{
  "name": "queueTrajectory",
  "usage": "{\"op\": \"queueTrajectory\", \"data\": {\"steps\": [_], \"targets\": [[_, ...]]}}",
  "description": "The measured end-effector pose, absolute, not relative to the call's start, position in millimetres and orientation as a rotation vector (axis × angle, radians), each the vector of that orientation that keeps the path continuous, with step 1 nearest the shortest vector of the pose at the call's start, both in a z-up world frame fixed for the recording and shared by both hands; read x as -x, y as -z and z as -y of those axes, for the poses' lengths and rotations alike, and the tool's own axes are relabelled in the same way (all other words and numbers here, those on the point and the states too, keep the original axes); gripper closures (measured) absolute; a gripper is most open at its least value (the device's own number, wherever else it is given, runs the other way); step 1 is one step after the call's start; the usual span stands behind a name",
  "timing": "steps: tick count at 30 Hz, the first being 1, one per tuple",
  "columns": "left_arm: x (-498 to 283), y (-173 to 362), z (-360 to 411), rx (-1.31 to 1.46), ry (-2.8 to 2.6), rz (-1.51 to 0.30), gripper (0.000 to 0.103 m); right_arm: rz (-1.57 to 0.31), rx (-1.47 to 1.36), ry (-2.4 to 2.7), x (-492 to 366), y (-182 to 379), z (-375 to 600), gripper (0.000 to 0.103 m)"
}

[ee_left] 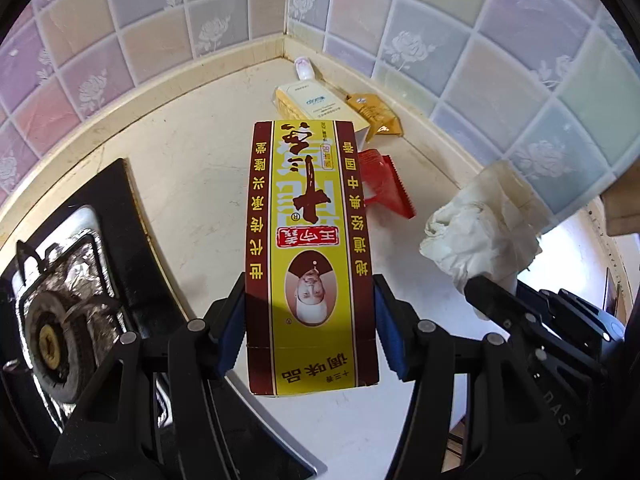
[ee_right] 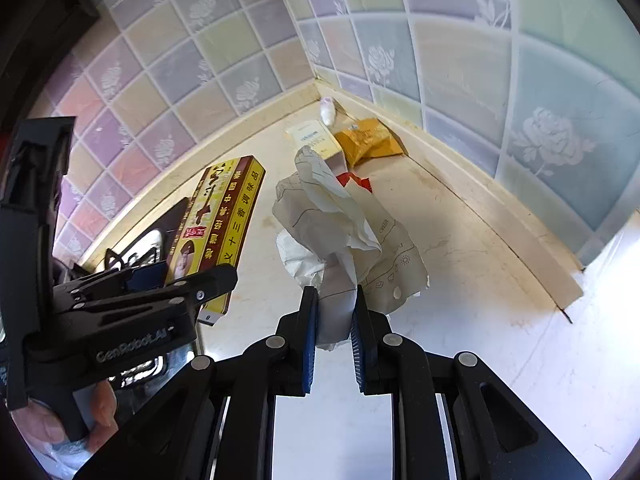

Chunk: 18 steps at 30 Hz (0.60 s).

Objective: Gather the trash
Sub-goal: 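Carry the tissues and seasoning box down over the floor bin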

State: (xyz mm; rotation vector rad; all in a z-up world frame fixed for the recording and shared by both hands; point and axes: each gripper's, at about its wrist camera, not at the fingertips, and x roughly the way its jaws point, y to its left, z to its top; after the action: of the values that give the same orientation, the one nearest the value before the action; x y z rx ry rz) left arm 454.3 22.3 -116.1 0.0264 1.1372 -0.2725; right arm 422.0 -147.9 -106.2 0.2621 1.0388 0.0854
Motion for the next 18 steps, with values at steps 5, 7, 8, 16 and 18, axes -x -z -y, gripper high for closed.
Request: {"op": "queueTrajectory", "data": {"steps": [5,7,8,16,18], "targets": [[-412,85,-25,-0.015,0.259,-1.091,0.049,-1.011,-0.239,-0.12,-393,80,144,0.089],[-392,73,-26,-0.016,0.251,-1.071,0.049,-0.995,-0.231,-0.138,-380,70,143,0.089],[-383,68,-27,-0.016,0.248,-1.062,0.049,-0.987,-0.227,-0.146,-372,64,143,0.089],[-299,36,-22,-0.007,0.206,-0.998,0.049,-0.935,-0.201,-0.215,-300,31,143,0.089],[-275,31,-19,-0.007,0.19,-0.981,0.049,-0.925,-0.194,-0.233,-277,25,144,0.089]]}}
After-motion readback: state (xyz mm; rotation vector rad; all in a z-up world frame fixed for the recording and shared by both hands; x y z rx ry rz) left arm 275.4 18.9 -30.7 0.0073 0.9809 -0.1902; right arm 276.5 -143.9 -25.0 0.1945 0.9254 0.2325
